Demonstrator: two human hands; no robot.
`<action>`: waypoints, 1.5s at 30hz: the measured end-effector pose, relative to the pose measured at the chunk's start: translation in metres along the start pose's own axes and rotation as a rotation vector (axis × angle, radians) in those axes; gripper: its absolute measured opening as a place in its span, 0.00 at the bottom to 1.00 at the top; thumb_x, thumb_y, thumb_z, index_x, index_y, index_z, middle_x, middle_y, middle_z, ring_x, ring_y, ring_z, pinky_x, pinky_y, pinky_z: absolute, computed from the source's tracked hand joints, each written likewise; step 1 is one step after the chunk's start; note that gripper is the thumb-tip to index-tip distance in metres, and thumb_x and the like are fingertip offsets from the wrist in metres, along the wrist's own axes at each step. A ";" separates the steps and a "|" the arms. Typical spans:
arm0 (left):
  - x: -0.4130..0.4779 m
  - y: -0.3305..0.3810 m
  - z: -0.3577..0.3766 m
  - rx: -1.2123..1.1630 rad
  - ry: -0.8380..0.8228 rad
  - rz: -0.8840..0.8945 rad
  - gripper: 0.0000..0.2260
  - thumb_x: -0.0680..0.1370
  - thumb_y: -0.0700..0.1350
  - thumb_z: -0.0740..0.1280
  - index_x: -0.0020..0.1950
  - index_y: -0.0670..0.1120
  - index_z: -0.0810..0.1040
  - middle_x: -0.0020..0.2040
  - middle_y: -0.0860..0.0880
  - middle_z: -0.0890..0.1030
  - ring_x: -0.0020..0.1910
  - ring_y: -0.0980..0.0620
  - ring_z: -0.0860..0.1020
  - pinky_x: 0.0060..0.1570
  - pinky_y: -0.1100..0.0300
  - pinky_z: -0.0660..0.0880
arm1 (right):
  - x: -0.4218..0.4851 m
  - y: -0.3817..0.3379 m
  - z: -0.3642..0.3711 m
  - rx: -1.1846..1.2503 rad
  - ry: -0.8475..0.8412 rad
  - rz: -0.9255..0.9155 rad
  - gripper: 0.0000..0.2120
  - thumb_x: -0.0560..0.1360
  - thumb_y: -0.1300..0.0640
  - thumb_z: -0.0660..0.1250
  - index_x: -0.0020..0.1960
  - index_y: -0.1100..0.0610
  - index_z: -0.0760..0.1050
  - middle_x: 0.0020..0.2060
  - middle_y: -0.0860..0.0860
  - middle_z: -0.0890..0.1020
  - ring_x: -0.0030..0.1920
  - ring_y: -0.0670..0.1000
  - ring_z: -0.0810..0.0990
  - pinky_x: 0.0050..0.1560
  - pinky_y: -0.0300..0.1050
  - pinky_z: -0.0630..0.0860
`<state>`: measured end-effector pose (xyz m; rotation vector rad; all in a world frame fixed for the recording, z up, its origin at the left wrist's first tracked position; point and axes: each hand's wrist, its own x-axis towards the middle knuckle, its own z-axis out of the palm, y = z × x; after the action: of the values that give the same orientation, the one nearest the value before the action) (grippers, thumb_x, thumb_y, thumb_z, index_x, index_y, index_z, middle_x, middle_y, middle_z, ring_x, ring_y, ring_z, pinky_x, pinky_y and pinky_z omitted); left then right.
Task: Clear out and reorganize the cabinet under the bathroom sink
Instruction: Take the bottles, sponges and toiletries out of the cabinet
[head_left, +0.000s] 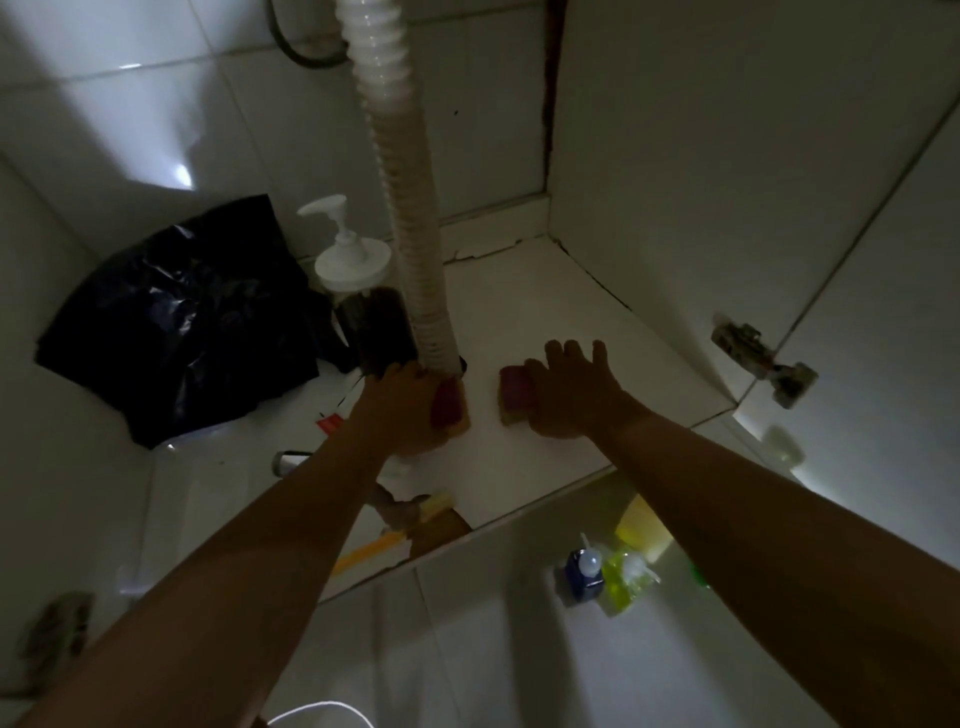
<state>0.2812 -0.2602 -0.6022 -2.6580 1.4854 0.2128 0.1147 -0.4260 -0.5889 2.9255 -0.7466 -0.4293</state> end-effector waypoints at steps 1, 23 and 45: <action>0.003 -0.003 0.000 0.029 -0.015 0.008 0.38 0.71 0.69 0.66 0.76 0.54 0.62 0.69 0.46 0.71 0.68 0.41 0.69 0.68 0.46 0.67 | 0.000 0.001 -0.002 -0.006 0.000 0.013 0.39 0.74 0.38 0.64 0.79 0.52 0.55 0.76 0.57 0.58 0.75 0.61 0.56 0.75 0.67 0.50; -0.087 0.185 0.035 -0.348 -0.475 0.391 0.26 0.58 0.67 0.74 0.46 0.54 0.73 0.46 0.53 0.81 0.45 0.52 0.80 0.43 0.59 0.74 | -0.187 0.091 0.082 0.548 -0.761 0.383 0.28 0.70 0.43 0.75 0.63 0.58 0.77 0.47 0.52 0.81 0.40 0.50 0.81 0.37 0.40 0.77; -0.125 0.244 0.151 -0.385 0.023 0.254 0.13 0.74 0.56 0.64 0.54 0.52 0.77 0.49 0.53 0.82 0.46 0.50 0.82 0.43 0.55 0.80 | -0.214 0.060 0.192 0.447 -0.015 0.350 0.19 0.79 0.36 0.58 0.54 0.50 0.77 0.46 0.49 0.84 0.44 0.53 0.83 0.44 0.43 0.77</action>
<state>-0.0037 -0.2611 -0.7331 -2.7416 1.9649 0.5386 -0.1482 -0.3794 -0.7101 3.0752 -1.4972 -0.2783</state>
